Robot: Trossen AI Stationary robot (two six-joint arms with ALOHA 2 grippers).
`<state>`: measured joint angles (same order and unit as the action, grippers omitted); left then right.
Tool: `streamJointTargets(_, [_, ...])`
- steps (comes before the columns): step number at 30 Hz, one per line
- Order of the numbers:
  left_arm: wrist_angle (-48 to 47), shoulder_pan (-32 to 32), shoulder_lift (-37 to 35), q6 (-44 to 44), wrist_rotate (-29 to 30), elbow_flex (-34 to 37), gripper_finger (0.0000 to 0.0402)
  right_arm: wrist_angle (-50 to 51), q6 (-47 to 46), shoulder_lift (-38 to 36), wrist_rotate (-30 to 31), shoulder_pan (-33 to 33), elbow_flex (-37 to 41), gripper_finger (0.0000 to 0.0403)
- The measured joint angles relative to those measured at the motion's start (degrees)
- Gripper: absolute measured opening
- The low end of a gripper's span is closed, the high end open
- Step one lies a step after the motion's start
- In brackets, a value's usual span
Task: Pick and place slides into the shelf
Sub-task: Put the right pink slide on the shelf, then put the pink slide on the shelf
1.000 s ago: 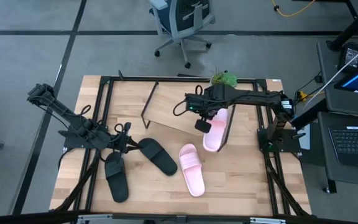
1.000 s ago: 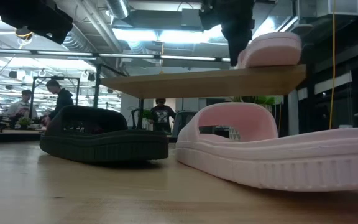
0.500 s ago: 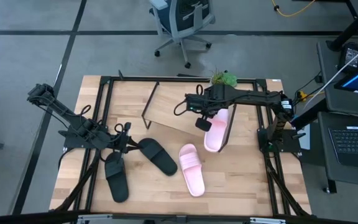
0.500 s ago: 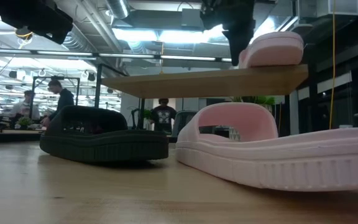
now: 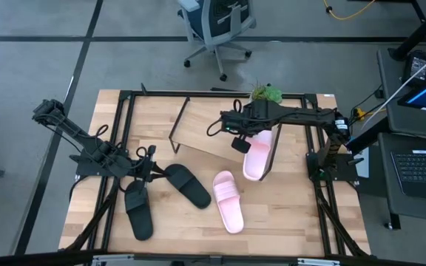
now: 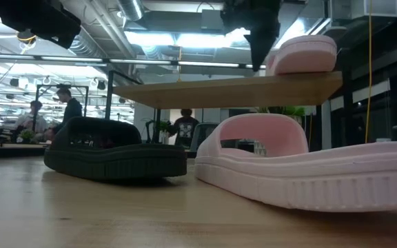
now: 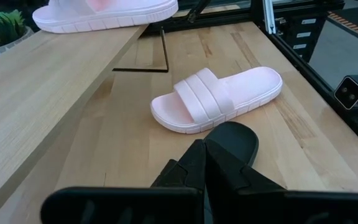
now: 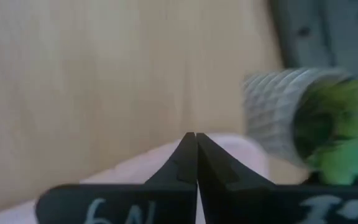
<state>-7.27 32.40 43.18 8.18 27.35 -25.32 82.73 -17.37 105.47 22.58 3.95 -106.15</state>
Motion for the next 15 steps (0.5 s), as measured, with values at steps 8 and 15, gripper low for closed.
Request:
streamJointTargets(8, [0.00,0.00,0.00,-1.27,0.02,0.00,0.0000,-2.60,-1.56,-5.92,5.77,-5.00,-0.03,0.0000])
streamJointTargets(15, [0.02,0.00,0.00,-1.29,0.02,0.00,0.0000,-2.77,-8.87,-11.39,17.89,-17.72,2.04,0.0000])
